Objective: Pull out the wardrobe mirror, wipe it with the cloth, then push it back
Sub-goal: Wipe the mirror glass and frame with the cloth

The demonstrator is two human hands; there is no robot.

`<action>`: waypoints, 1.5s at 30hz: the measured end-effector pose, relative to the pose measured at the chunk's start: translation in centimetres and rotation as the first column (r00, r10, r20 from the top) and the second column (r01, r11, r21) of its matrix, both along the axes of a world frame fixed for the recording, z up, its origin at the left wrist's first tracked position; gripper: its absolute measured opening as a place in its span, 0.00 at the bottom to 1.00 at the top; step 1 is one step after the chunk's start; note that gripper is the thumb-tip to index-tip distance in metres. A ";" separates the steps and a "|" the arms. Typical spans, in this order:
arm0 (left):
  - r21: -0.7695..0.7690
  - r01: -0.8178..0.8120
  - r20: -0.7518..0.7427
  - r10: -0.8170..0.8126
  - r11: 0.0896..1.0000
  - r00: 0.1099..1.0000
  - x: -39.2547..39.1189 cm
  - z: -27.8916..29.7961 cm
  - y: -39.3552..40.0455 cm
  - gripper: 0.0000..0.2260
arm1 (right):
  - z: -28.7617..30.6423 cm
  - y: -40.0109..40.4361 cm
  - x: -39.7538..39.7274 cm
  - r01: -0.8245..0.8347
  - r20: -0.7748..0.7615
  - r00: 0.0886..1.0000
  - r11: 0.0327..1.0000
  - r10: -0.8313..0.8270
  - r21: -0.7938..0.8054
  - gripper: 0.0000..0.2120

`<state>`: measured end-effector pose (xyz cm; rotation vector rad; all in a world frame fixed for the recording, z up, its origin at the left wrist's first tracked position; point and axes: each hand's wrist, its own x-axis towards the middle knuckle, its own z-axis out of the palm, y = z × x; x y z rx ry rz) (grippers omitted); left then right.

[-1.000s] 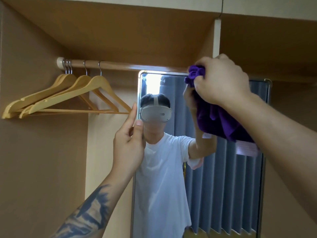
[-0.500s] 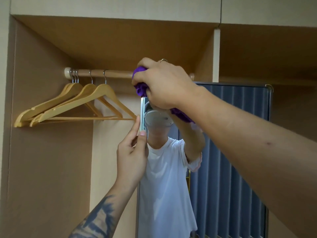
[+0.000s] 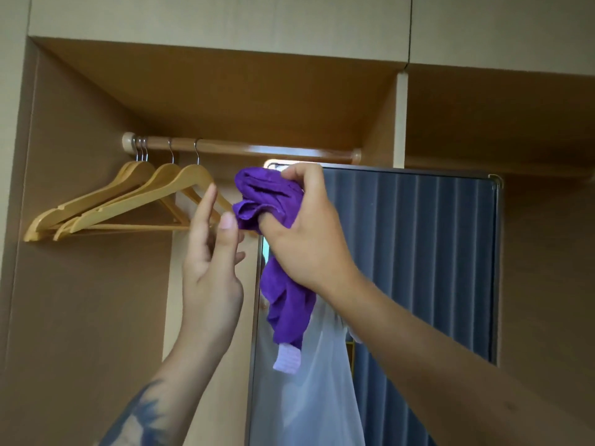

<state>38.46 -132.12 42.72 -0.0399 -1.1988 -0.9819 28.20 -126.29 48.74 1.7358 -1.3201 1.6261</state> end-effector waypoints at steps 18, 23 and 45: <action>0.290 0.391 -0.131 -0.368 0.874 0.921 0.3 0.2 0.9 0.08 | -7.2 -1.1 1.4 0.020 -0.297 0.955 0.999 -0.030 -0.040 0.26; 0.207 0.304 -0.059 -0.299 0.930 0.953 0.6 1.9 -0.2 0.07 | -5.7 -0.1 1.3 0.058 -0.432 0.902 0.995 -0.017 0.082 0.30; -0.391 -0.392 0.090 0.458 0.833 0.884 -2.4 10.6 -7.3 0.07 | 5.1 -0.2 -4.2 0.786 -0.462 0.508 0.611 -0.727 -0.098 0.20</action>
